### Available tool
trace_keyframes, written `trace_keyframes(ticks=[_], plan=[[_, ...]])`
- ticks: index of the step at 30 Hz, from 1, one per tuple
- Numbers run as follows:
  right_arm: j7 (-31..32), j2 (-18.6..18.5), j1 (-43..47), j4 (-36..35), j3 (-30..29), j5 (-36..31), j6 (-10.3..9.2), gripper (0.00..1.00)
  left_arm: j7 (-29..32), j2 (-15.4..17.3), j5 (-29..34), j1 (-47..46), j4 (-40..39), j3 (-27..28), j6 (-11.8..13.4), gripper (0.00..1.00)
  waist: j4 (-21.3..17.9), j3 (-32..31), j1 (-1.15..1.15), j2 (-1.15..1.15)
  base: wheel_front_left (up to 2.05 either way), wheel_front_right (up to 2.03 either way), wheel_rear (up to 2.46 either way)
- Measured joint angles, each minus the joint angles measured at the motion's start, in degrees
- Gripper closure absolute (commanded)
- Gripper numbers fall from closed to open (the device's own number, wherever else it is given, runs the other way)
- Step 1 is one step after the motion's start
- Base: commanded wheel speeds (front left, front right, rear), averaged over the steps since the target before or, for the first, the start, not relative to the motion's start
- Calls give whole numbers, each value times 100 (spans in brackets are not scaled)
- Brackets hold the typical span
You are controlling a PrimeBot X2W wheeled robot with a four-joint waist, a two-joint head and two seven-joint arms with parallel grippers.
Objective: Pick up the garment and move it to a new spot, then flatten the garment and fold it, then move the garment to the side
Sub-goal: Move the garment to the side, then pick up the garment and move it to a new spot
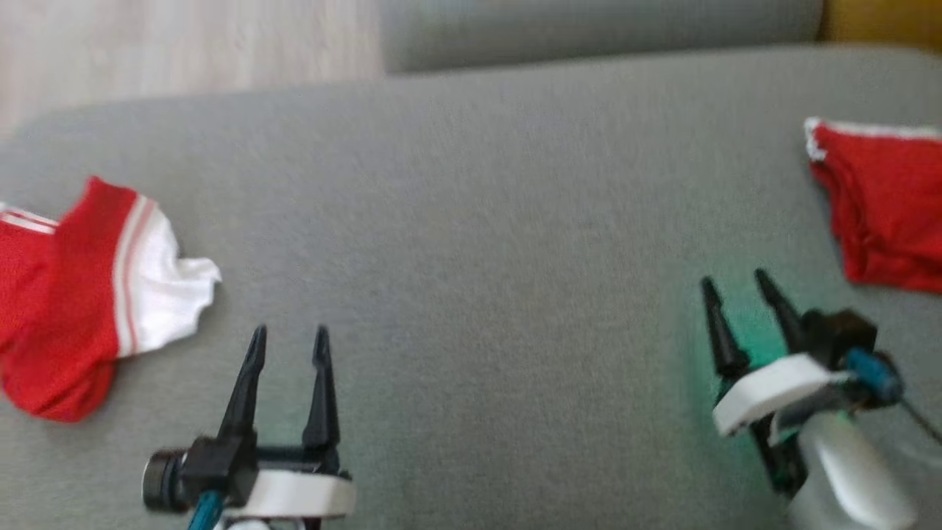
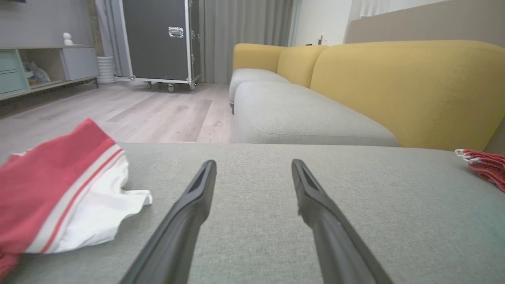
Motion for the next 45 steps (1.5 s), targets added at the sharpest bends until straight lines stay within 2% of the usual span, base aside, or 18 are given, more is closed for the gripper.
trace_keyframes(ticks=[6, 12, 19, 45], plan=[[-12, 227, 1017, -1366, -235, 35, 0, 0, 0, 2, -90, 516, -105, 192, 64, 0, 216, -700, 0, 0, 0, 0, 0], [-18, 522, 2052, -2353, -638, -198, 0, 0, 1, 7, 40, 967, -258, 263, 10, 0, 414, -1201, 1, 0, 0, 0, 0], [-18, 713, 2876, -2475, -735, -393, 0, 0, 1, 24, 160, 1524, -286, 341, -102, 0, 429, -1599, 1, 0, 0, 0, 0], [-18, 770, 2884, -2526, -662, -573, 0, 0, 0, 24, 338, 1527, -230, 651, -243, 0, 340, -1620, 2, 0, 0, 0, 0]])
